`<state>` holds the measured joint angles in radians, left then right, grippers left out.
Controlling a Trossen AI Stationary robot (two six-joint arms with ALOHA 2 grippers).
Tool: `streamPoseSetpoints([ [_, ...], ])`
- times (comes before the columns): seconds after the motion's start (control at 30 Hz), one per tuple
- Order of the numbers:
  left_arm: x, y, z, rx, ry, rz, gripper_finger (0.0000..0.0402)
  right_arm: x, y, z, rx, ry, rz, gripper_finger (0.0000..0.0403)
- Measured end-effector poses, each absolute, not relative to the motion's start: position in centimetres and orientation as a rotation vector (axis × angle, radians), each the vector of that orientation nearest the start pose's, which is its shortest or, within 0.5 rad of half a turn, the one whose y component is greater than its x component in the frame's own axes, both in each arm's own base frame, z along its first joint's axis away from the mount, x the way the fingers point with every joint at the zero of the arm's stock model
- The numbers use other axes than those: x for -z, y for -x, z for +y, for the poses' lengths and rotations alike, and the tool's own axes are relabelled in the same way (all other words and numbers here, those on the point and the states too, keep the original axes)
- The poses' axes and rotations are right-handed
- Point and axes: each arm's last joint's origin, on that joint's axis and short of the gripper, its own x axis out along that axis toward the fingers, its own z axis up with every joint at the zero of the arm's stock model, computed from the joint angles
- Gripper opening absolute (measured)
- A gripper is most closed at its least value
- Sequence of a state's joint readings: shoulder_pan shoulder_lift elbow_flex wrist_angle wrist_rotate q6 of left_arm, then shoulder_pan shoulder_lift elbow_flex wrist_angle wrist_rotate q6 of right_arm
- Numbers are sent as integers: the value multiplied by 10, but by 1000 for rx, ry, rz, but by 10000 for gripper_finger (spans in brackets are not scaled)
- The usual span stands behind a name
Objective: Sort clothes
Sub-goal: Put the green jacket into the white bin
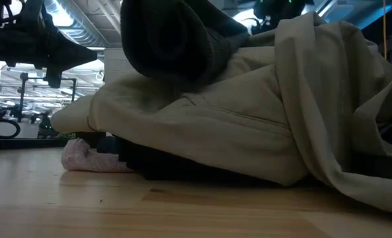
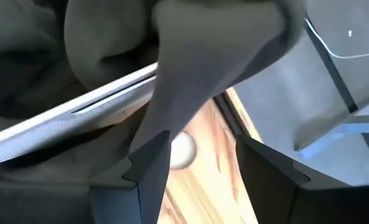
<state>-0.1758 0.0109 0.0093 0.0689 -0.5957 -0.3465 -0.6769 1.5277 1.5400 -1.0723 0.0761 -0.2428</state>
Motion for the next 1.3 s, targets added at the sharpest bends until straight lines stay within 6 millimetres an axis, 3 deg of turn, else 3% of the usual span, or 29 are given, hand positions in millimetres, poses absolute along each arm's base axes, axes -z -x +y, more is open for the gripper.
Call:
streamPoseSetpoints([
  [0.3,-172,-94,0,-399,383,-137,15,-300,-226,-180,458,-146,1077,198],
  [0.6,-172,-94,0,-400,371,-135,15,-268,-234,-188,538,-78,955,193],
  [0.7,-172,-94,0,-400,360,-132,15,-264,-236,-190,552,-62,923,153],
  [0.8,-172,-94,0,-400,357,-132,15,-266,-237,-192,607,-29,906,72],
  [0.87,-172,-94,0,-401,353,-131,15,-270,-238,-190,662,28,926,23],
  [1.0,-172,-94,0,-402,352,-131,15,-294,-240,-181,806,192,934,32],
  [1.3,-172,-94,0,-402,350,-131,15,-396,-254,-148,767,343,602,14],
])
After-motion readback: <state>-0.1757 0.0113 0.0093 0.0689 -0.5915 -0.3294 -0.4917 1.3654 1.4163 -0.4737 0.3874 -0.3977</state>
